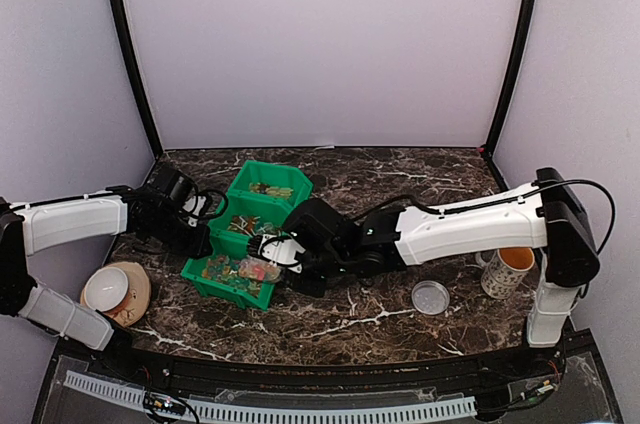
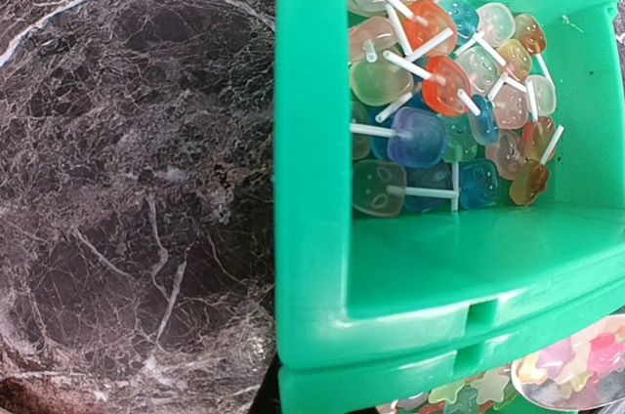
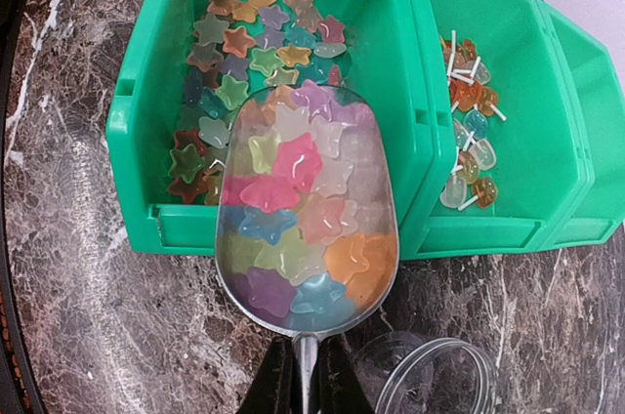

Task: Pack the candies
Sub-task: Place the fake candies on the plate, then place the fake candies in the packing box, then scoop the fake candies from the plate.

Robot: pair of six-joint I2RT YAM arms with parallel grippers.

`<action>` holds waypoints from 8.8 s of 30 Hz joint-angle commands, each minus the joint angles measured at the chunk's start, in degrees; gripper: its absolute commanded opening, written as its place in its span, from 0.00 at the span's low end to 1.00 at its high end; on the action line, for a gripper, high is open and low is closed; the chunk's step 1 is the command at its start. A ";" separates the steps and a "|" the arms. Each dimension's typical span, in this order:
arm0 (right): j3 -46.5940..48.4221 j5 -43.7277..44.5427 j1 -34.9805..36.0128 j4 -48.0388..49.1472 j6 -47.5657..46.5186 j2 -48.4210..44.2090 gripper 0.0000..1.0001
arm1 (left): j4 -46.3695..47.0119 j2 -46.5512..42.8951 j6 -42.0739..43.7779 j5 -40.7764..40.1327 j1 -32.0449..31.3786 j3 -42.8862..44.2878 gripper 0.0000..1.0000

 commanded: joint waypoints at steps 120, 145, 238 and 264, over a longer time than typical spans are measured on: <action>-10.74 22.21 -0.65 -24.77 11.82 -21.06 0.00 | 4.92 -8.44 -1.45 0.50 0.25 0.64 0.00; -2.46 23.92 -0.27 -35.27 11.89 -14.80 0.00 | 5.25 -8.43 -1.56 0.93 0.47 0.55 0.00; 31.26 2.91 5.35 -10.54 -8.65 24.10 0.00 | 1.93 -4.49 -0.07 -5.90 -3.82 2.86 0.00; -1.57 -4.84 0.94 30.24 2.75 7.71 0.00 | 1.93 -5.36 -0.33 -6.00 -3.76 2.53 0.00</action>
